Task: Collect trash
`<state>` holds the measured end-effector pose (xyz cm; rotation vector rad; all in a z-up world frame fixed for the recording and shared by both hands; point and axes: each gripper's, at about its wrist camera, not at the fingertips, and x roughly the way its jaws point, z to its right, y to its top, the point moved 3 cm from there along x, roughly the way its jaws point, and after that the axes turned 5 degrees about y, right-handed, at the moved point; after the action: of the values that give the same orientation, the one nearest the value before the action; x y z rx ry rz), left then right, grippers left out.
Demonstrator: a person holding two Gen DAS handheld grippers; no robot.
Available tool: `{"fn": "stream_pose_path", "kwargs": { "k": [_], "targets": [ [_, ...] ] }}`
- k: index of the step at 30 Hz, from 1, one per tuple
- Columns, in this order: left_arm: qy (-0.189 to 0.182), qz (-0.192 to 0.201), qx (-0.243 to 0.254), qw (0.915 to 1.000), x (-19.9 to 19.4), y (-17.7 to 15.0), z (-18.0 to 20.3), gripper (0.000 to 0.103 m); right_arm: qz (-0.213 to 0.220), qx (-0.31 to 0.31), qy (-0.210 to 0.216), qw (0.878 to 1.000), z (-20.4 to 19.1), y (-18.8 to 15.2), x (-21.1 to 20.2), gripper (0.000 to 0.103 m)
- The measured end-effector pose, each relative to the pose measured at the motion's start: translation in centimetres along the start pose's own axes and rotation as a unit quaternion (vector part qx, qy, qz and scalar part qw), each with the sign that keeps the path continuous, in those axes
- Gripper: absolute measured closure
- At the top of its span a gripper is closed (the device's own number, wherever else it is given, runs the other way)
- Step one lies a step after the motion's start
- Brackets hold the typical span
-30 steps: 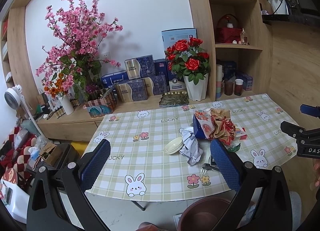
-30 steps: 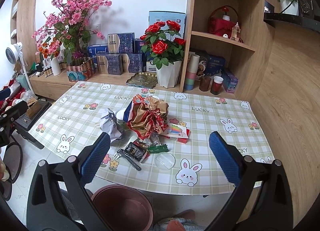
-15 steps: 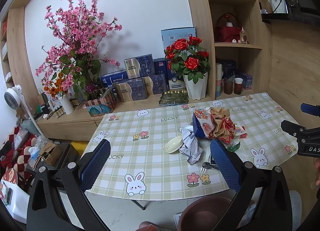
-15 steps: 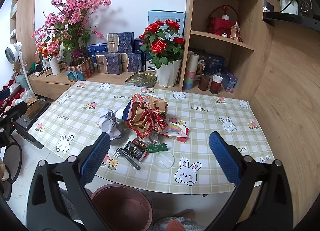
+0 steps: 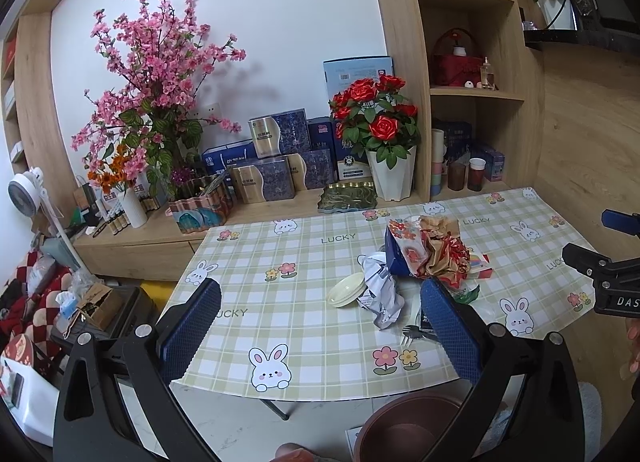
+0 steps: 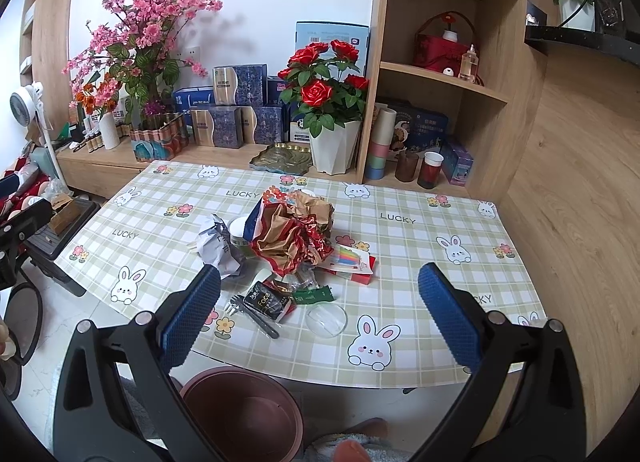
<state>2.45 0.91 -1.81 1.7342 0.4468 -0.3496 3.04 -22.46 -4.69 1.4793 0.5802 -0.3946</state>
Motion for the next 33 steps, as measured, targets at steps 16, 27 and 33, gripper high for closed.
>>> {"fn": "stream_pose_path", "kwargs": {
  "k": [16,27,33],
  "targets": [
    [-0.030,-0.003,-0.015,0.9994,1.3,-1.0,-0.2,0.005,-0.030,-0.003,0.018,0.999,0.4,-1.7,1.8,0.006],
    [-0.014,-0.035,-0.021,0.9991,4.9,-4.3,-1.8,0.005,-0.047,-0.016,0.029,0.998,0.3,-4.8,4.6,0.005],
    [-0.025,-0.055,-0.039,0.9974,7.2,-4.4,-1.8,0.005,-0.038,-0.017,0.009,0.999,0.7,-4.2,7.0,0.006]
  ]
}}
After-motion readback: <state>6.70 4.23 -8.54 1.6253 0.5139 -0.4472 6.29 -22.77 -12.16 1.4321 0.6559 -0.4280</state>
